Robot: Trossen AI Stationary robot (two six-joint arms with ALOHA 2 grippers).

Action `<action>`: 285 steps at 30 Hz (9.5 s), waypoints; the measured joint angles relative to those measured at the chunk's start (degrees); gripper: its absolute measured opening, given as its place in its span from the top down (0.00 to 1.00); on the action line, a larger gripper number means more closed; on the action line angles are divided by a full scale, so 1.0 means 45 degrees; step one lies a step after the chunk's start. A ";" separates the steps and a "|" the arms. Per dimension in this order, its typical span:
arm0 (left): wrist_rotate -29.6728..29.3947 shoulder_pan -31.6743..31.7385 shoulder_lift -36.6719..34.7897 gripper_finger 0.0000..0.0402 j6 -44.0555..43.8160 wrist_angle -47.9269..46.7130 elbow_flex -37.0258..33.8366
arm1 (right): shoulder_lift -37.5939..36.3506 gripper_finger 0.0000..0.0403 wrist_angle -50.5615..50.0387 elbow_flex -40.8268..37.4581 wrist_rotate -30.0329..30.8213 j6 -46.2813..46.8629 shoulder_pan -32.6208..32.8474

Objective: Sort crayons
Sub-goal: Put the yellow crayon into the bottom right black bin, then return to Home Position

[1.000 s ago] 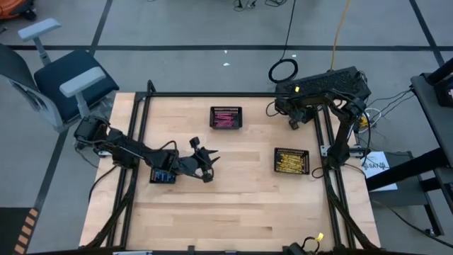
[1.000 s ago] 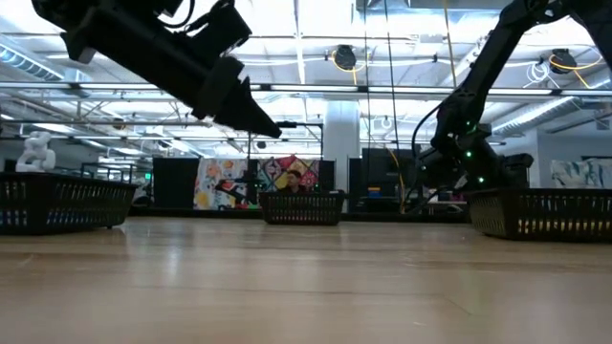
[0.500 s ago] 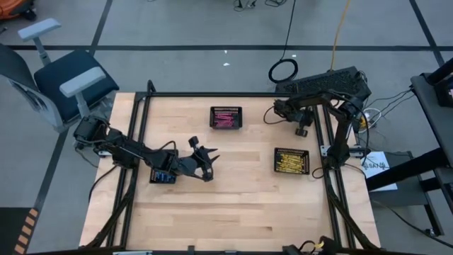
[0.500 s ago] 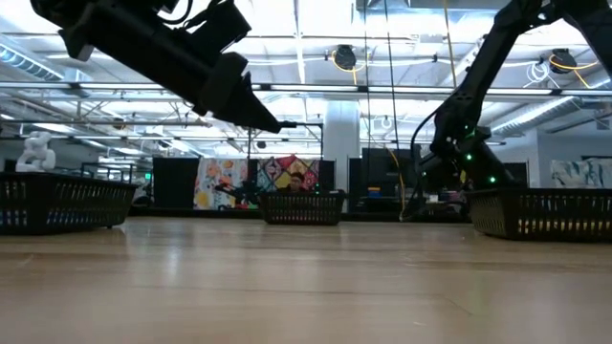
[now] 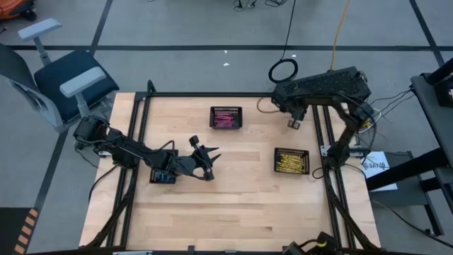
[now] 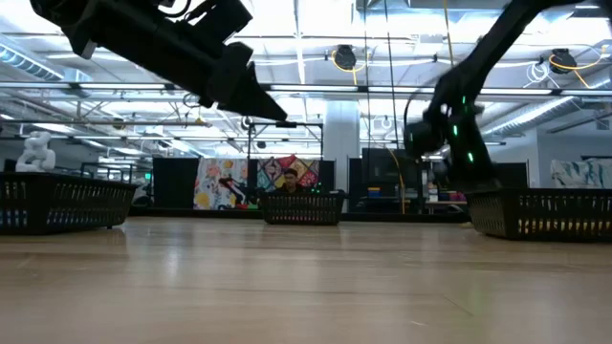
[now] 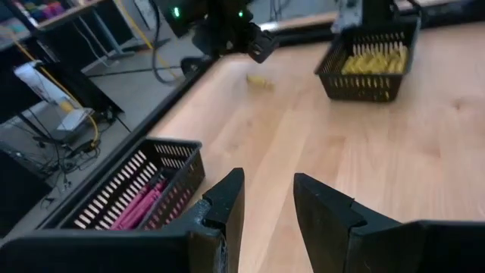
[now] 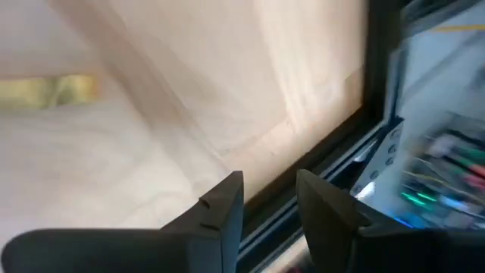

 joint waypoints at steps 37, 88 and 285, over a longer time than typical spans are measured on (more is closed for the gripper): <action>-0.1159 0.1784 -0.1608 0.71 -0.1570 -0.3416 -0.0520 | 0.0458 0.49 0.5013 0.2580 -1.0139 -0.7401 0.0080; -0.1852 0.0476 -0.1608 0.71 -0.3091 -0.5382 -0.0520 | -0.6519 1.00 -0.2071 0.1586 -1.1072 0.0992 0.5627; 0.9018 0.3983 -1.9516 0.91 -0.1972 -0.5307 -0.8364 | -2.2330 1.00 1.1387 -1.2438 -0.8575 0.4997 1.0062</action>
